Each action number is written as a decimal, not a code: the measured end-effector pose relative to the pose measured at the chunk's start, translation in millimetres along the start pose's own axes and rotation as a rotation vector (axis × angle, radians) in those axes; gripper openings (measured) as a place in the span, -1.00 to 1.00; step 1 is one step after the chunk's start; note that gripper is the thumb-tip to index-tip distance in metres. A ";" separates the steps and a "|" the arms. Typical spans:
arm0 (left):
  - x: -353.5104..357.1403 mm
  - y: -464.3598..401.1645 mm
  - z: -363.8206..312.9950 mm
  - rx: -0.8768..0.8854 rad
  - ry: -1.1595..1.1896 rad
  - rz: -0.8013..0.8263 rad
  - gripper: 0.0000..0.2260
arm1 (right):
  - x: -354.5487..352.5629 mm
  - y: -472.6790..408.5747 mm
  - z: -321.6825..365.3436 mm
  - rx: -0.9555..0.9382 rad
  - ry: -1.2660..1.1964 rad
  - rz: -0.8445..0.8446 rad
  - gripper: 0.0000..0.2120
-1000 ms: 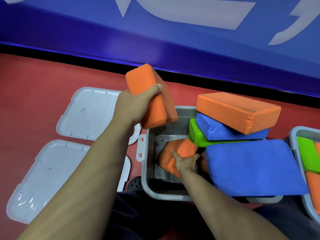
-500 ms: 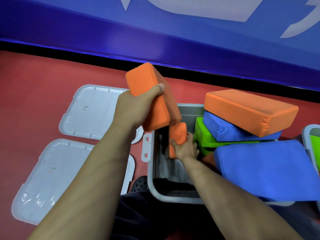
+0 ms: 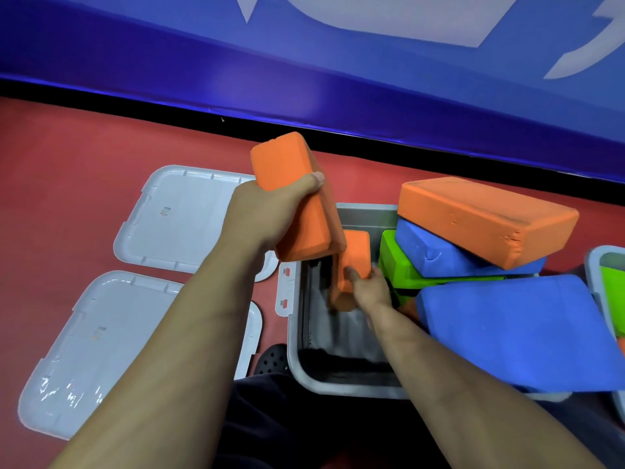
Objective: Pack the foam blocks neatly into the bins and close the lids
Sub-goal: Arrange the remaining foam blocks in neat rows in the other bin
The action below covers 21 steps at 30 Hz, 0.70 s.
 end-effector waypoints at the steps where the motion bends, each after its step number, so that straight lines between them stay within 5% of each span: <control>1: 1.0 1.3 -1.5 0.003 -0.016 0.004 -0.65 | -7.8 3.0 4.8 -0.022 -0.005 -0.013 -0.48; 4: 5.2 8.4 -7.7 0.010 -0.066 0.034 -0.55 | -38.4 25.5 34.4 -0.100 0.021 -0.054 -0.41; 6: 8.5 15.3 -10.9 0.021 -0.109 0.066 -0.48 | -57.6 42.6 55.2 -0.146 -0.052 -0.023 -0.54; 12: 20.2 36.8 -11.9 0.005 -0.286 0.168 -0.25 | -109.5 112.0 104.7 -0.298 -0.249 0.328 -0.74; 15: 27.1 44.1 -4.4 -0.003 -0.361 0.231 -0.26 | -126.2 135.9 104.2 -0.314 -0.226 0.482 -0.61; 21: 32.5 48.8 3.4 -0.036 -0.294 0.334 -0.46 | -144.2 141.6 108.6 -0.277 -0.002 0.402 -0.27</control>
Point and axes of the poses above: each hand's wrist, its own y-axis away from the middle knuckle, its own x-axis out of the palm, z = x × y, the point moved 3 cm from there along -y, towards the middle knuckle, and after that the axes turned 6 degrees about y, right-handed, at the moved point
